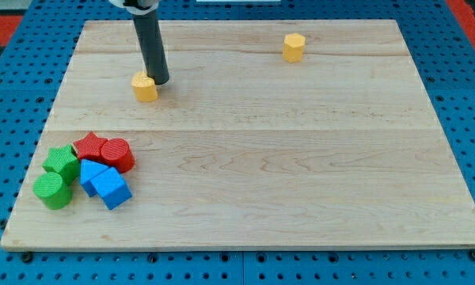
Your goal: Slide the yellow heart closer to the group of blocks
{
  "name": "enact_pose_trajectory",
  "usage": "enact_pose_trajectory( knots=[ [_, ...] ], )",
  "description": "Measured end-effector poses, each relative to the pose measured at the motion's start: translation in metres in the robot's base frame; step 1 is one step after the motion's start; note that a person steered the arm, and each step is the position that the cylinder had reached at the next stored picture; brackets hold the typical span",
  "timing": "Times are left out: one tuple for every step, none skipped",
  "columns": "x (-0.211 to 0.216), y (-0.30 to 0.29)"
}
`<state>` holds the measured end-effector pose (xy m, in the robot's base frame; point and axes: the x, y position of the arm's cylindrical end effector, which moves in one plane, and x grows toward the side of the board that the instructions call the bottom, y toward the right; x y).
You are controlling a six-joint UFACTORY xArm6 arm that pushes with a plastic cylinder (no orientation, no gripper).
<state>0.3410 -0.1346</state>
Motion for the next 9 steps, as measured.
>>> enact_pose_trajectory(
  knots=[
    [0.0,-0.011],
    [0.0,-0.022],
    [0.0,-0.032],
    [0.015,-0.043],
    [0.045,-0.045],
    [0.019,-0.046],
    [-0.005,-0.049],
    [0.047,-0.056],
    [0.083,-0.044]
  ],
)
